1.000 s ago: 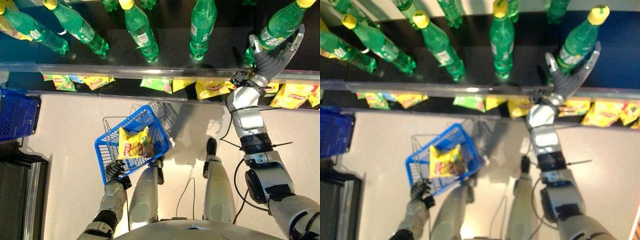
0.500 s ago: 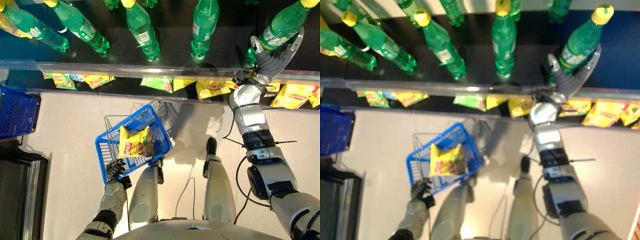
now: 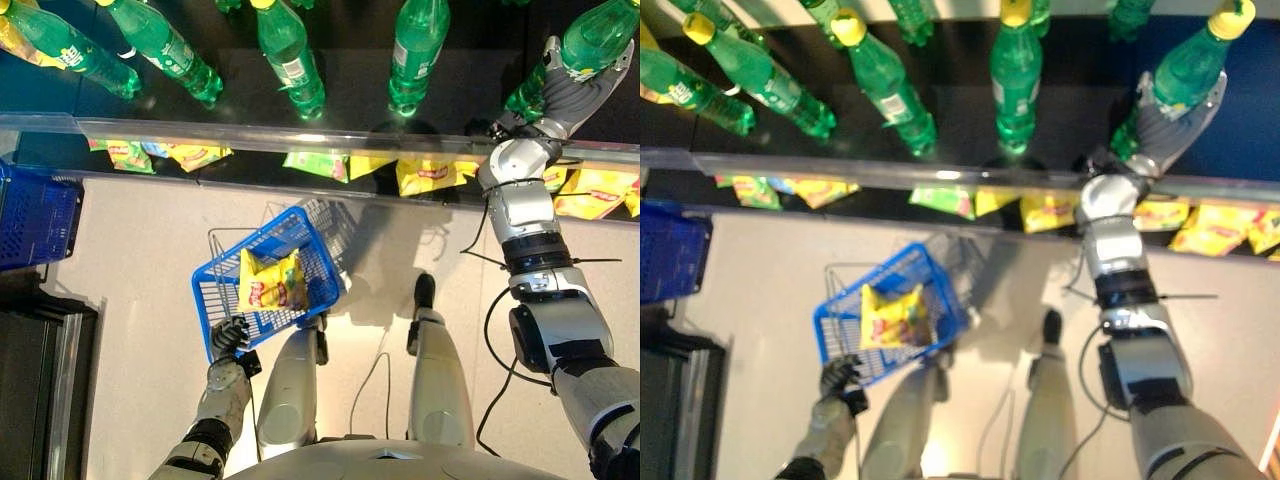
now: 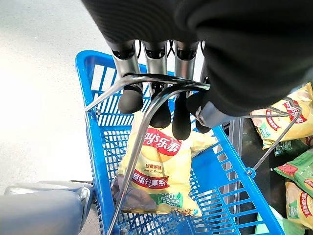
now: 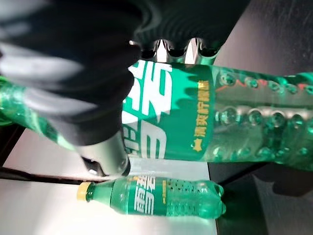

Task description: Pick up the snacks into the basket

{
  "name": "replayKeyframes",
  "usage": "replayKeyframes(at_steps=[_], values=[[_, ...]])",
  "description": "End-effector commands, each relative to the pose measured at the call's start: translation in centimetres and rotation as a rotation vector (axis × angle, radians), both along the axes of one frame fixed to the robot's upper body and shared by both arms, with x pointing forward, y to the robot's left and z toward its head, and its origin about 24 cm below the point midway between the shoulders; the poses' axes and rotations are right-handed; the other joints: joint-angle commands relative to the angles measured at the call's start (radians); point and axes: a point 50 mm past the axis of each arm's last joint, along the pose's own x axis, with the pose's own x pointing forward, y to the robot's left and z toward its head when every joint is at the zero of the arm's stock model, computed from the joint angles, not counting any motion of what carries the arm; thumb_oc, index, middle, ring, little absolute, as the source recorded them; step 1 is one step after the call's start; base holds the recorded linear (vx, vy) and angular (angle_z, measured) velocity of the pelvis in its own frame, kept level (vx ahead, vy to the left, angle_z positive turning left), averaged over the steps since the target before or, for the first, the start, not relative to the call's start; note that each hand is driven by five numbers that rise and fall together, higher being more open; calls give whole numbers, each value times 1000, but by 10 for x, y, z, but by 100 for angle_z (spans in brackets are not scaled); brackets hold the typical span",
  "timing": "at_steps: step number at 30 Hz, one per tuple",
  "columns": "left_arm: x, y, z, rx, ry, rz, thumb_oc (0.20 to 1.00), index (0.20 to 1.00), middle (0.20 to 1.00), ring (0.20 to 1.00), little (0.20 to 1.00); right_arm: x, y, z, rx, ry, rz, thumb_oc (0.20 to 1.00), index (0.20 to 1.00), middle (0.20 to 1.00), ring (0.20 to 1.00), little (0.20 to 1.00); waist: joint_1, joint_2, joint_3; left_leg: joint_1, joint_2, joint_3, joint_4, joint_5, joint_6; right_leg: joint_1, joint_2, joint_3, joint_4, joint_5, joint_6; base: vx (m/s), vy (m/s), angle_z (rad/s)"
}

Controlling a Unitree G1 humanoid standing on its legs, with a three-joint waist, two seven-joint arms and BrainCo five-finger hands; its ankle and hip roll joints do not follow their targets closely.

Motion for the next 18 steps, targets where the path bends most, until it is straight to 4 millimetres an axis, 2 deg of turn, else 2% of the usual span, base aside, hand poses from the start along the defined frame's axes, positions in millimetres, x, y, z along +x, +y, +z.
replayKeyframes(at_steps=[1, 10, 18], values=[[-7, 39, 10, 117, -31, 46, 200, 200, 200, 200, 200, -7, -4, 34, -35, -139, 3, 200, 200, 200, 200, 200, 9, -23, -19, -18, -39, -19, 99, -75, 62, 38, 16, 41, -62, 71, 32, -2, -9, 5], [-7, 43, 12, 117, -42, 53, 200, 200, 200, 200, 200, -3, -11, 36, -53, -112, -8, 200, 200, 200, 200, 200, 16, -27, -17, -29, -41, -26, 103, -73, 64, 36, 16, 32, -60, 70, 30, -2, -3, 3], [-5, 44, 14, 117, -51, 61, 200, 200, 200, 200, 200, -11, -8, 26, -53, -133, 3, 200, 200, 200, 200, 200, 13, -30, -23, -33, -42, -30, 111, -74, 63, 38, 19, 31, -53, 65, 29, 0, 0, 0]])
